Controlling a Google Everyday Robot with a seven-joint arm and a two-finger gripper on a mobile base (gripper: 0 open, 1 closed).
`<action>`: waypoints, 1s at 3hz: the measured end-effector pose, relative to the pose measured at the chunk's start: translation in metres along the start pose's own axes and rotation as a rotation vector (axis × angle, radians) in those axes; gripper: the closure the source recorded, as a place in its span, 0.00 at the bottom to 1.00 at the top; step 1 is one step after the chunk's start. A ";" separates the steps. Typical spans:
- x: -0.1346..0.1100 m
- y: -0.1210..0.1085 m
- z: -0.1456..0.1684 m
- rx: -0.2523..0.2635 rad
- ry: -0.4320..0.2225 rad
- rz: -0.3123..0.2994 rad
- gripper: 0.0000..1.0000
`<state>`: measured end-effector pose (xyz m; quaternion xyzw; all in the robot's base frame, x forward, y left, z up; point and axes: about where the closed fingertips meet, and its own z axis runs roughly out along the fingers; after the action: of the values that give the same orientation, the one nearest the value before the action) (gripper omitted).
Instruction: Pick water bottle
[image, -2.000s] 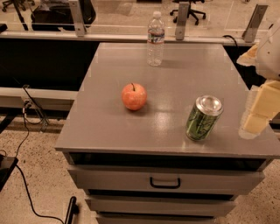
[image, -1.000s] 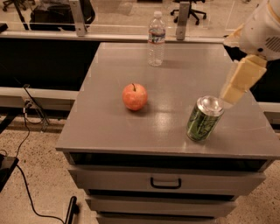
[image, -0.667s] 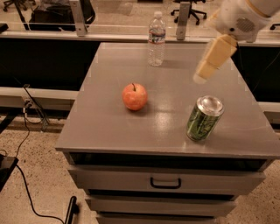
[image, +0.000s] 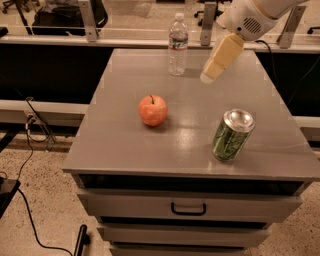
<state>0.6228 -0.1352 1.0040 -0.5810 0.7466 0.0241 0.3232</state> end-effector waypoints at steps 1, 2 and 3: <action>-0.002 -0.009 0.012 0.011 -0.011 -0.001 0.00; -0.008 -0.042 0.037 0.063 -0.074 0.051 0.00; -0.018 -0.087 0.070 0.136 -0.189 0.147 0.00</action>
Offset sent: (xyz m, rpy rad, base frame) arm 0.1214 0.0082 -0.0119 0.1985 -0.1492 -0.1276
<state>0.7335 -0.1188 0.9875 -0.4965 0.7534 0.0516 0.4281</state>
